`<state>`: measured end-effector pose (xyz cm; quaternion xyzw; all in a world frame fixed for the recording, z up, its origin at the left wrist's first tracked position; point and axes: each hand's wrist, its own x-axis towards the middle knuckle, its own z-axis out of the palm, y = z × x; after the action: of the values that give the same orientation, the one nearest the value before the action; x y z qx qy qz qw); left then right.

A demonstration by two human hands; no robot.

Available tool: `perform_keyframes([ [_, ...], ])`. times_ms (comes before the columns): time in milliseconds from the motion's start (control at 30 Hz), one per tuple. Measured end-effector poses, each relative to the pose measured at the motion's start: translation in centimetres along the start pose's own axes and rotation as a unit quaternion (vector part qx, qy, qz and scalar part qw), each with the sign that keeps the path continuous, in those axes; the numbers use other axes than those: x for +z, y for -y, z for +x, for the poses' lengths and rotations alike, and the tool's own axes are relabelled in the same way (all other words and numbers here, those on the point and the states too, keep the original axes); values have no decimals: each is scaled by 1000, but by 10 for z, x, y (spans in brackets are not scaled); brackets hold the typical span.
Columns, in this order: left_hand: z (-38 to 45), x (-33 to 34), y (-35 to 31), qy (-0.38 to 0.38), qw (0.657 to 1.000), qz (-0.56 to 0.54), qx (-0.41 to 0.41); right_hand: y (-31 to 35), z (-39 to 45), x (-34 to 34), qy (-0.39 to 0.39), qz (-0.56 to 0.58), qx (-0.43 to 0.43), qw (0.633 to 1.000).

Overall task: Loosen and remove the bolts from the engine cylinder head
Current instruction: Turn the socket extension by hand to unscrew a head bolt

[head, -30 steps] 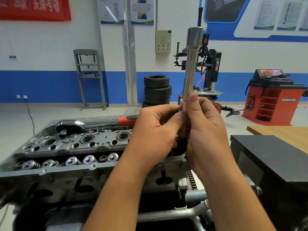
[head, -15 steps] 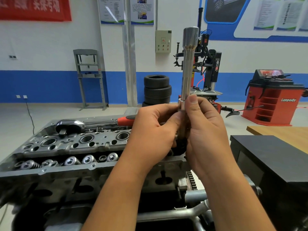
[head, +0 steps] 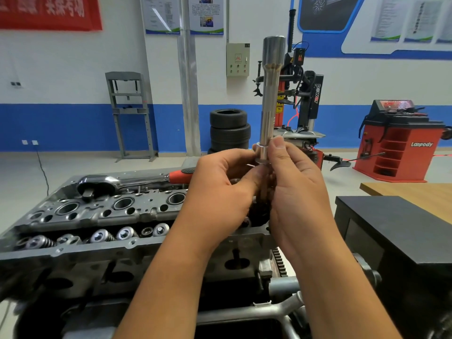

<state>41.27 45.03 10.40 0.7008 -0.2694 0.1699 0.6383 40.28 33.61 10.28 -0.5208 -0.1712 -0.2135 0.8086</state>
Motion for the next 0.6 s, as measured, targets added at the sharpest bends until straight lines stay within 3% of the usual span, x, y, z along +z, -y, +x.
perform_keyframes([
  [167,0,0,3,-24,999,24,14,0,-1,0,5,-14,-21,1000],
  [333,-1,0,1,14,1000,-20,-4,1,-1,-1,3,-2,5,1000],
  [600,0,0,2,-17,999,30,15,-1,-1,-1,12,-9,-22,1000],
])
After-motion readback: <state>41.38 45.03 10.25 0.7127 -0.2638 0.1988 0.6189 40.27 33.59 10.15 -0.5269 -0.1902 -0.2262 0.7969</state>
